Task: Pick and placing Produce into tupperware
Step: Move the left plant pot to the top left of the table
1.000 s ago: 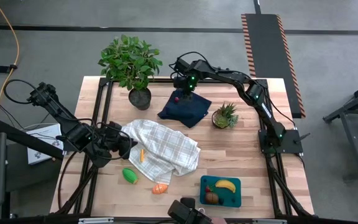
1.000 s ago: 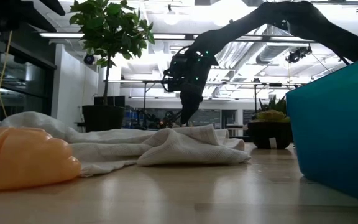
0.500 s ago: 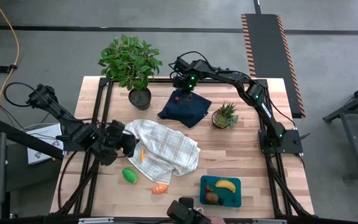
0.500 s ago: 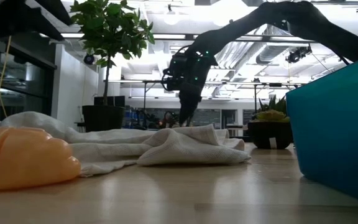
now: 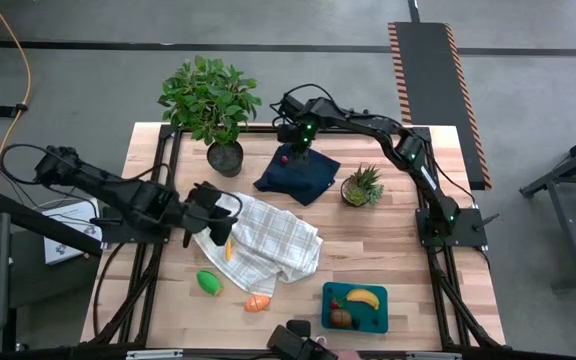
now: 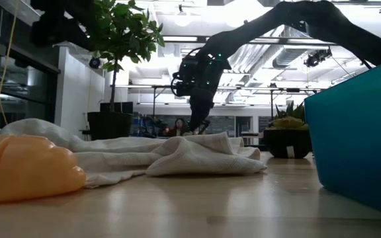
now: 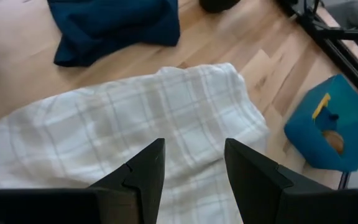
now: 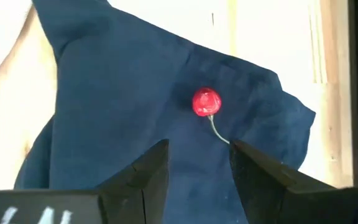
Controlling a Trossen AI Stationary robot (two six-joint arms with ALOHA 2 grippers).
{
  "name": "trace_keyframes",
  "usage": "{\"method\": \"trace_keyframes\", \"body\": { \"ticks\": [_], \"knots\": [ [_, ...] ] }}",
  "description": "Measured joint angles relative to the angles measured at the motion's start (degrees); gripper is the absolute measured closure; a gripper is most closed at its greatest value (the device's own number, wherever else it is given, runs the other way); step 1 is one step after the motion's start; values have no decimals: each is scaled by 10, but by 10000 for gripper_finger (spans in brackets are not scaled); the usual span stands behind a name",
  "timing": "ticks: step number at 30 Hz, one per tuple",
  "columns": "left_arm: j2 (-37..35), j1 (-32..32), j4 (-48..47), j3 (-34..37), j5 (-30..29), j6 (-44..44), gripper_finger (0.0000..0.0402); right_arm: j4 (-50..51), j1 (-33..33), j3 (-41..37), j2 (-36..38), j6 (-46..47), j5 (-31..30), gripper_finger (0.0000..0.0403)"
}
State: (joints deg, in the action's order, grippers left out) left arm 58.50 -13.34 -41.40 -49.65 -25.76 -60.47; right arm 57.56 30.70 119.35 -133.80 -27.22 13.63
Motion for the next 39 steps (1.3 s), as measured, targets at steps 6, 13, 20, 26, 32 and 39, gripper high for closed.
{"method": "trace_keyframes", "body": {
  "ticks": [6, 13, 20, 26, 32, 39],
  "knots": [
    [6, 47, -1, 0, 18, 15, 245, 0, -5, 0, 0, 2, 0, 245],
    [46, 103, 18, 0, 73, 50, 245, -1, -5, 0, 0, 15, 0, 245],
    [107, 144, 55, 0, 87, 58, 245, 4, -5, 0, 0, 29, 0, 245],
    [149, 178, 86, 0, 89, 58, 245, 25, -5, 0, 0, 34, 0, 245],
    [180, 198, 122, 0, 76, 62, 245, 35, -3, 0, 0, 56, 3, 245],
    [197, 197, 128, 0, 7, 62, 245, 39, -2, 15, 0, 84, 41, 245]
  ]
}}
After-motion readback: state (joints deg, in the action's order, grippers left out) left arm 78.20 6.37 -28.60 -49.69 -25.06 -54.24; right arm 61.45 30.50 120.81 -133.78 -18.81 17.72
